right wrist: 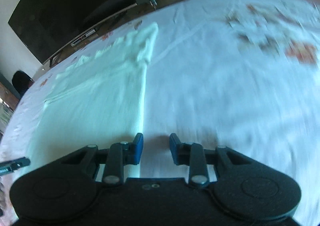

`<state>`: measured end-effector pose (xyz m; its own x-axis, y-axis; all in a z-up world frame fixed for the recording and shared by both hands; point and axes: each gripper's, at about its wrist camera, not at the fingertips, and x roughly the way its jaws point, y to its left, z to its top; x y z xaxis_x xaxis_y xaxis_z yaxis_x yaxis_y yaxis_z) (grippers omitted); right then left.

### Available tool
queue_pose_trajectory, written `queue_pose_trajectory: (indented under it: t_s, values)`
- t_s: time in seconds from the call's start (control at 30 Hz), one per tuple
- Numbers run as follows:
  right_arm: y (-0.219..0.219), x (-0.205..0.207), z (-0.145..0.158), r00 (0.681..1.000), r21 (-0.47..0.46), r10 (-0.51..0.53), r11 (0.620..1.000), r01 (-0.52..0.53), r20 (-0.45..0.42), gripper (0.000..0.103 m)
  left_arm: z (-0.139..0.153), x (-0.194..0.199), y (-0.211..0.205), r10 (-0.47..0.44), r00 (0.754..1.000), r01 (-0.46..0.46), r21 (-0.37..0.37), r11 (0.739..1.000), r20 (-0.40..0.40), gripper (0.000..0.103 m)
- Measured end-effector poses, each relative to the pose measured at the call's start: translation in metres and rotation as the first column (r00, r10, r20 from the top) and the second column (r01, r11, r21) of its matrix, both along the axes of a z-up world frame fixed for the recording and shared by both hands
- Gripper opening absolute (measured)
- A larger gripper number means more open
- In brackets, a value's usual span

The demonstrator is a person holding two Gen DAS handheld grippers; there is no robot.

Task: Fold small clothes
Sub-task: 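Grasp the sweater edge with the right gripper while the left gripper grasps the hem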

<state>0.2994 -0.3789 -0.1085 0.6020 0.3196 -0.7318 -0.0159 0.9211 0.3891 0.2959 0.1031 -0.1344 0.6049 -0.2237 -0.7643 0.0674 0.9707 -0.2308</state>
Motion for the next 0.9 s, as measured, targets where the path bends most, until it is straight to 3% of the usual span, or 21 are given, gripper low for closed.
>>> queue_pose_trajectory:
  t_s: [0.17, 0.27, 0.53, 0.63, 0.73, 0.9]
  values:
    - [-0.004, -0.065, 0.001, 0.998, 0.055, -0.046, 0.997, 0.049, -0.051, 0.030, -0.006, -0.043, 0.013, -0.014, 1.000, 0.010, -0.151, 0.988, -0.025, 0.049]
    - [-0.002, -0.097, 0.000, 0.996, 0.082, -0.046, 0.995, 0.053, -0.082, 0.031, -0.012, -0.076, 0.021, -0.011, 0.999, -0.003, -0.266, 0.964, -0.049, 0.049]
    - [0.009, -0.157, -0.006, 0.990, 0.186, -0.033, 0.981, 0.058, -0.135, 0.031, -0.035, -0.131, 0.033, 0.001, 0.997, -0.038, -0.488, 0.872, -0.075, 0.049]
    - [0.012, -0.169, -0.008, 0.989, 0.231, -0.039, 0.970, 0.071, -0.143, 0.031, -0.047, -0.141, 0.035, 0.004, 0.996, -0.052, -0.578, 0.814, -0.085, 0.049]
    - [0.007, -0.175, -0.012, 0.986, 0.297, -0.060, 0.949, 0.104, -0.154, 0.031, -0.054, -0.140, 0.035, 0.028, 0.996, -0.077, -0.611, 0.788, -0.089, 0.049]
    - [0.000, -0.173, -0.022, 0.984, 0.368, -0.080, 0.920, 0.135, -0.159, 0.029, -0.054, -0.128, 0.027, 0.031, 0.996, -0.072, -0.600, 0.797, -0.078, 0.049]
